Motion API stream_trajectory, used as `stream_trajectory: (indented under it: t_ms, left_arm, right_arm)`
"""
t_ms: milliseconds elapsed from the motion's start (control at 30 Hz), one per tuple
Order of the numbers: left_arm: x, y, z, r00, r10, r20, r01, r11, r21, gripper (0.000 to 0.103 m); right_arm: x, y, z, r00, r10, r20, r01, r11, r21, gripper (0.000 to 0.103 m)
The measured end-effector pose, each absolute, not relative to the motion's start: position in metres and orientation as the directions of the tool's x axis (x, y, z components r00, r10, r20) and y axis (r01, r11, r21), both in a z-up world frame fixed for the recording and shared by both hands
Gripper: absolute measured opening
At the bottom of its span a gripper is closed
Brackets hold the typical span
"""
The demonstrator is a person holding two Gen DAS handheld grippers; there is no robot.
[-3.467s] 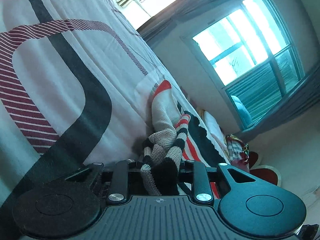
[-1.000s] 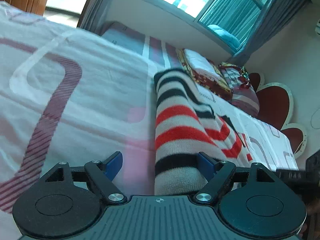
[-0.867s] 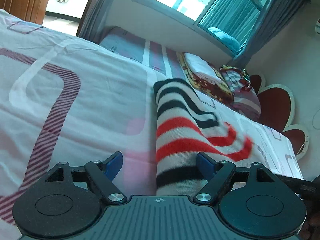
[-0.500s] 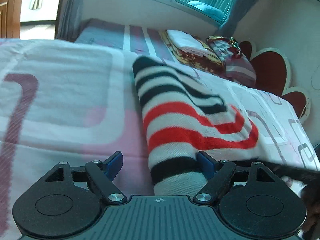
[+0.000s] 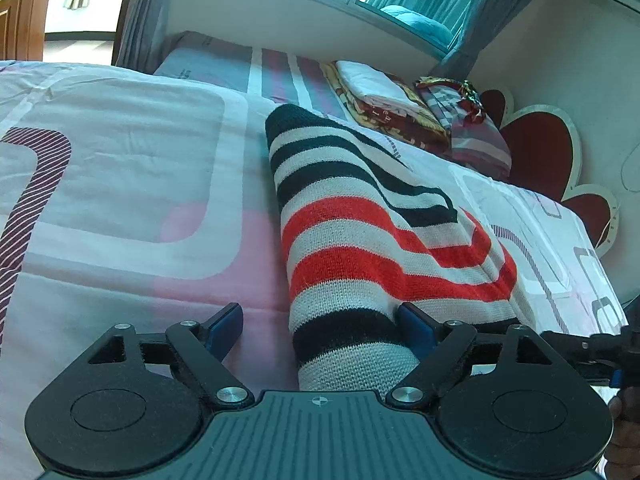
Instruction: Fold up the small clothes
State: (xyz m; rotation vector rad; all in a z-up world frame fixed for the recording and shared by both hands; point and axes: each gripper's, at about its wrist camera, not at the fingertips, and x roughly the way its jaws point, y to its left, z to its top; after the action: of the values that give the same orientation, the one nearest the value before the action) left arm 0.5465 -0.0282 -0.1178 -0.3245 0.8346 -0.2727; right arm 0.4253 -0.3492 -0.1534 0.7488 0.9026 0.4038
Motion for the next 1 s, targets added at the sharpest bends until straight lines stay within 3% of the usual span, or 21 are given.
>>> stream_trajectory:
  t_ms: [100, 133, 167, 267, 333, 433, 533, 633, 733, 900, 933, 1000]
  left_arm:
    - [0.547, -0.026, -0.119, 0.641, -0.367, -0.674, 0.102, 0.911, -0.4, 0.084]
    - [0.546, -0.026, -0.118, 0.642, -0.366, -0.673, 0.101, 0.911, -0.4, 0.084]
    - [0.544, -0.027, -0.115, 0.65, -0.361, -0.669, 0.102, 0.914, -0.393, 0.084]
    - [0.535, -0.031, -0.108, 0.663, -0.356, -0.659, 0.14, 0.923, -0.358, 0.084]
    - [0.531, -0.034, -0.108, 0.658, -0.357, -0.663, 0.152, 0.925, -0.347, 0.084]
    - [0.529, -0.044, -0.11, 0.656, -0.344, -0.672, 0.176, 0.935, -0.307, 0.084]
    - [0.531, -0.045, -0.11, 0.651, -0.339, -0.679, 0.171, 0.937, -0.304, 0.086]
    - [0.53, -0.037, -0.102, 0.651, -0.346, -0.675, 0.173, 0.934, -0.311, 0.086]
    - [0.528, -0.036, -0.099, 0.659, -0.347, -0.667, 0.182, 0.934, -0.307, 0.086]
    - [0.525, -0.04, -0.109, 0.636, -0.382, -0.67, 0.171, 0.917, -0.36, 0.086]
    - [0.524, -0.041, -0.111, 0.631, -0.39, -0.671, 0.168, 0.912, -0.373, 0.086]
    - [0.524, -0.045, -0.112, 0.628, -0.39, -0.673, 0.168, 0.913, -0.372, 0.086]
  right_arm:
    - [0.425, -0.346, -0.155, 0.562, 0.598, -0.572, -0.016, 0.699, 0.715, 0.051]
    - [0.423, -0.343, -0.154, 0.573, 0.577, -0.582, -0.026, 0.723, 0.691, 0.036]
    - [0.419, -0.341, -0.154, 0.584, 0.564, -0.584, -0.053, 0.744, 0.666, 0.029]
    - [0.397, -0.338, -0.139, 0.646, 0.547, -0.533, -0.188, 0.79, 0.584, 0.023]
    - [0.383, -0.337, -0.128, 0.673, 0.553, -0.492, -0.263, 0.8, 0.539, 0.022]
    - [0.38, -0.335, -0.138, 0.669, 0.51, -0.541, -0.275, 0.846, 0.457, 0.022]
    - [0.384, -0.347, -0.16, 0.655, 0.537, -0.532, -0.222, 0.81, 0.543, 0.021]
    - [0.388, -0.366, -0.157, 0.656, 0.592, -0.469, -0.17, 0.721, 0.671, 0.032]
    - [0.396, -0.385, -0.146, 0.71, 0.561, -0.427, -0.129, 0.699, 0.703, 0.036]
    - [0.432, -0.383, -0.147, 0.69, 0.554, -0.466, -0.094, 0.707, 0.701, 0.036]
    - [0.438, -0.381, -0.148, 0.694, 0.539, -0.477, -0.09, 0.723, 0.685, 0.033]
    - [0.449, -0.374, -0.149, 0.69, 0.51, -0.514, -0.085, 0.762, 0.642, 0.012]
